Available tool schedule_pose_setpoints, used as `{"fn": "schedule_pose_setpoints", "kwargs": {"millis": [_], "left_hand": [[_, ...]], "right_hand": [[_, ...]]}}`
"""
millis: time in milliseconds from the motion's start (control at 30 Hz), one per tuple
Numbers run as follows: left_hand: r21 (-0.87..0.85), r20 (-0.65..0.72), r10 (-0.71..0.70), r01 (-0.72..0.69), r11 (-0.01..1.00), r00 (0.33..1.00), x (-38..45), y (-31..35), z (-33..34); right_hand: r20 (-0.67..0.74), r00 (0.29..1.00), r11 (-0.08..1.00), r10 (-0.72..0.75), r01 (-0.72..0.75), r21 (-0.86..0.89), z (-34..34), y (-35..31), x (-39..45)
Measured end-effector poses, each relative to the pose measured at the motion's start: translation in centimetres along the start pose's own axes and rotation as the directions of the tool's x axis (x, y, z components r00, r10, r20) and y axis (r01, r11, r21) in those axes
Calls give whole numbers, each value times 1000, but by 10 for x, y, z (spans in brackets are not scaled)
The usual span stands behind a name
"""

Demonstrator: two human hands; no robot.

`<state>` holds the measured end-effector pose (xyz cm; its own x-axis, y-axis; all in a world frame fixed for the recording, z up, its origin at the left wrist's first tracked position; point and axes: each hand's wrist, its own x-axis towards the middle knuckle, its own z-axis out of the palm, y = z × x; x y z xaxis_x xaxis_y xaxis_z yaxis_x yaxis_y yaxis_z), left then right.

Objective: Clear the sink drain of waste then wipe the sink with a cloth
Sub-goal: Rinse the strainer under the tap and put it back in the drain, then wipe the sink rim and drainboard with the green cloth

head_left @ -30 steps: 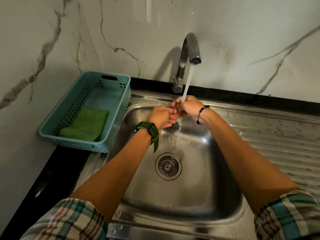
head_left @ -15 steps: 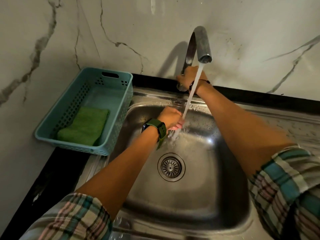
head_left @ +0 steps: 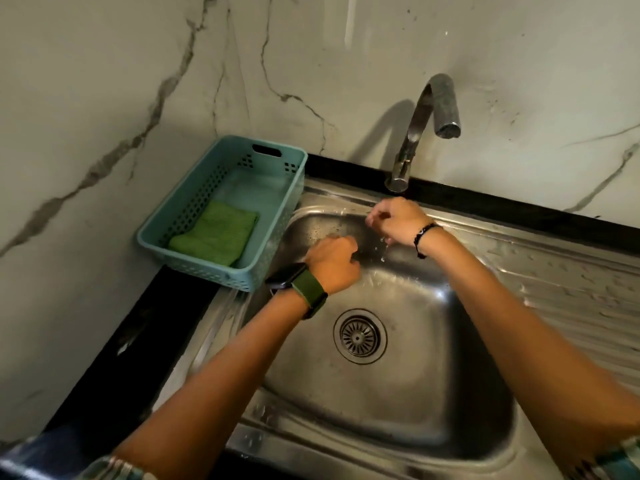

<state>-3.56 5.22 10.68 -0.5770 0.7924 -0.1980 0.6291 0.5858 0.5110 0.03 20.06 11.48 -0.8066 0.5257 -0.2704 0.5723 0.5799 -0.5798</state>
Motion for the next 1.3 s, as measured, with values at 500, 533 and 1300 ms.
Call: {"fn": "schedule_pose_setpoints", "kwargs": {"millis": [500,533,1300], "left_hand": [[-366,-263,-164,58,929,951,-120,-29,-4],[-368,-237,-166,70,927,957,-125,-29,6],[-379,-290,-255,134,916,922,-152,-20,21]], "right_hand": [[443,812,759,-379,547,-354,126,-181,27],[461,812,752,-357,543,-374,135,-182,30],[410,850,696,-330,513,-502,154,-186,27]]}}
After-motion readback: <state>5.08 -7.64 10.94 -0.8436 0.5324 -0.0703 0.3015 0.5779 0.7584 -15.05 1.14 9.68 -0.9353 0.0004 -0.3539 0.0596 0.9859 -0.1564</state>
